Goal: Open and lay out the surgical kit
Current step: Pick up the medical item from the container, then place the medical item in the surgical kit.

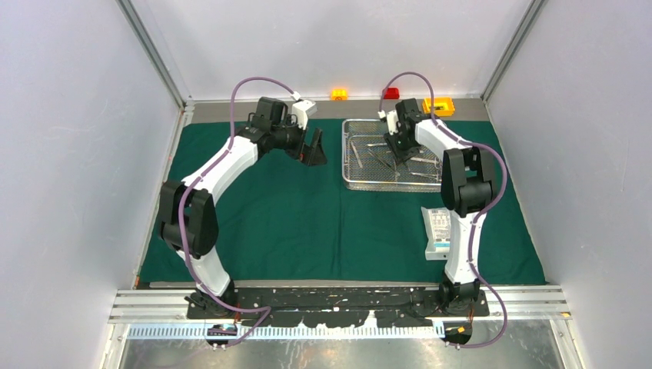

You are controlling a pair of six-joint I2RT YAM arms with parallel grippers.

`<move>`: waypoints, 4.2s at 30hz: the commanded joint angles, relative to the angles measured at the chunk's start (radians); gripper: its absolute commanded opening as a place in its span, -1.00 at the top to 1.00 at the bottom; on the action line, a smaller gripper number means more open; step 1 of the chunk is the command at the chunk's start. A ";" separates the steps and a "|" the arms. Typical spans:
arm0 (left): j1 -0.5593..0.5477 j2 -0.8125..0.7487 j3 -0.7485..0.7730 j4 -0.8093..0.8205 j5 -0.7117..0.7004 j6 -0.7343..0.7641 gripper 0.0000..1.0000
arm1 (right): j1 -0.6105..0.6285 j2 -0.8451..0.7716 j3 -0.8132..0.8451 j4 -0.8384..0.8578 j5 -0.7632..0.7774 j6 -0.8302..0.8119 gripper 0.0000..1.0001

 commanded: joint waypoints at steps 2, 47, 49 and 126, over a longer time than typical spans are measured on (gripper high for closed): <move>0.003 -0.008 0.034 0.004 0.008 0.011 -0.94 | -0.023 0.009 0.030 0.015 -0.063 -0.031 0.27; -0.052 0.238 0.268 0.259 0.126 -0.766 -0.71 | 0.119 -0.395 -0.141 0.173 -0.263 0.351 0.99; -0.060 0.278 0.304 0.243 0.126 -0.825 -0.66 | 0.140 -0.415 -0.155 0.187 -0.262 0.373 0.99; -0.274 0.247 -0.221 0.827 0.418 -0.741 1.00 | 0.095 -0.742 -0.507 0.156 -0.420 0.115 -0.05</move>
